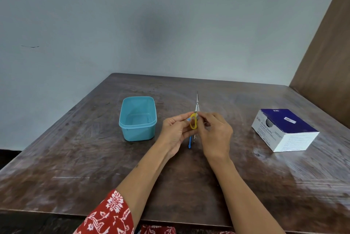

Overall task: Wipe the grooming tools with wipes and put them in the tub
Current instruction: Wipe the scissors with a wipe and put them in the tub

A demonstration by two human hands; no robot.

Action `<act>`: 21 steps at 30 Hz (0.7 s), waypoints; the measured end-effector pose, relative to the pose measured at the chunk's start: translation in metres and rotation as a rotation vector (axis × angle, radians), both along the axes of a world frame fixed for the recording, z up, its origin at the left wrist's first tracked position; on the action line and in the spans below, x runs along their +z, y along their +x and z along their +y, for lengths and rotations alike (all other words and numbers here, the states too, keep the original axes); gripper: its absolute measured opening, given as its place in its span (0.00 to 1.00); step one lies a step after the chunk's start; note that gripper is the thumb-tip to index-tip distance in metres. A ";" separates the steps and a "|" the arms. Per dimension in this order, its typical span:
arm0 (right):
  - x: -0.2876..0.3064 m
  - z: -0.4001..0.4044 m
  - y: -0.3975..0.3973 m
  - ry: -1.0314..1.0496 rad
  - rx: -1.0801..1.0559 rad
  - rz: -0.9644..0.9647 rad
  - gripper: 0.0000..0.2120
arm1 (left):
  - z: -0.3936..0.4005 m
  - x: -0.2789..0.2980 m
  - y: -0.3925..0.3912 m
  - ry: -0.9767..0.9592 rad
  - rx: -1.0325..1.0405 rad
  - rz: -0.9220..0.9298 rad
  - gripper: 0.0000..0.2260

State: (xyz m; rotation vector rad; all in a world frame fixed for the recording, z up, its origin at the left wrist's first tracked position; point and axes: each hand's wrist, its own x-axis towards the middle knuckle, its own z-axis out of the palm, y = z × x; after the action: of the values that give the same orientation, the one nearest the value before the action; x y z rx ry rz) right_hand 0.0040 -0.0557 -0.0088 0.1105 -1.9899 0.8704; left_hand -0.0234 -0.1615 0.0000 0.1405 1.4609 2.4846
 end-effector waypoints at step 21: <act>-0.002 -0.002 -0.001 0.133 0.172 -0.084 0.07 | -0.003 0.001 -0.004 0.065 0.097 -0.038 0.08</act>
State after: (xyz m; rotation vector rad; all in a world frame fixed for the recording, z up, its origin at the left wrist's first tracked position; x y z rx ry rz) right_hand 0.0029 -0.0581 -0.0103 0.3307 -2.1399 0.8627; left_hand -0.0270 -0.1642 0.0012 0.0350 1.4041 2.5983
